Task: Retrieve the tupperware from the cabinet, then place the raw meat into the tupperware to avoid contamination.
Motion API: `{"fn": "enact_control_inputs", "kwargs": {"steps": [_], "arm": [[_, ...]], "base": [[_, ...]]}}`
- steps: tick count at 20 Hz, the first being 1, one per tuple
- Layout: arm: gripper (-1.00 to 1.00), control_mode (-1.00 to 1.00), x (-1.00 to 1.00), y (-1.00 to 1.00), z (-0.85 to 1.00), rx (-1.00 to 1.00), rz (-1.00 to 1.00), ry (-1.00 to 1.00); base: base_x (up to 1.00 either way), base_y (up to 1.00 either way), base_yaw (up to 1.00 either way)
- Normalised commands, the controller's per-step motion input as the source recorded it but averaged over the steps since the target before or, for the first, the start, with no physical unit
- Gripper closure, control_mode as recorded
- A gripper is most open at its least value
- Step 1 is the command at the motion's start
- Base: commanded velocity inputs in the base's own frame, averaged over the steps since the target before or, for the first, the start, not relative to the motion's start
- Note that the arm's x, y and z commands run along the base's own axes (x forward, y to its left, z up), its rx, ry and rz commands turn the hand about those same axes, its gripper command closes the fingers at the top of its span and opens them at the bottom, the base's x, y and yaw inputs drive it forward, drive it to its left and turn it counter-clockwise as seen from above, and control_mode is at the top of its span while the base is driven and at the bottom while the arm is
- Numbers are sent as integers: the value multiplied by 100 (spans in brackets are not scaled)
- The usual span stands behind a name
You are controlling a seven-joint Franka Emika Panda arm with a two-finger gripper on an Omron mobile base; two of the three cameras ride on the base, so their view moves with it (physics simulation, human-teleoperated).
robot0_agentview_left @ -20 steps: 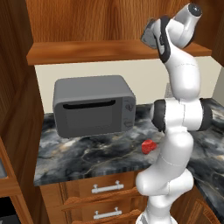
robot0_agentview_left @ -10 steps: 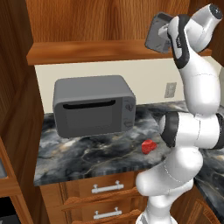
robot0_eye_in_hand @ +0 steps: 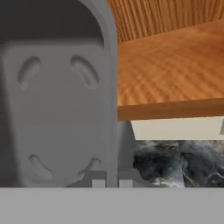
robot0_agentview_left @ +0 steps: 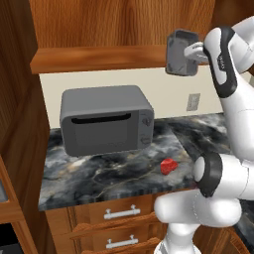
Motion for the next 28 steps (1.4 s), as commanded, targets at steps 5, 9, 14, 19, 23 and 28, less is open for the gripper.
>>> {"fn": "enact_control_inputs", "kwargs": {"steps": [5,9,14,19,23,28], "arm": [[100,-100,-65,45,-29,-12,25,6],[100,-100,-62,54,-76,-21,26,11],[100,-100,-41,49,-88,-22,23,17],[100,-100,2,33,-88,-24,13,24],[100,-100,23,2,-68,-14,11,12],[100,-100,25,-22,-49,-6,4,8]], "base": [[0,0,0],[0,0,0],[0,0,0],[0,0,0],[0,0,0],[0,0,0]]}}
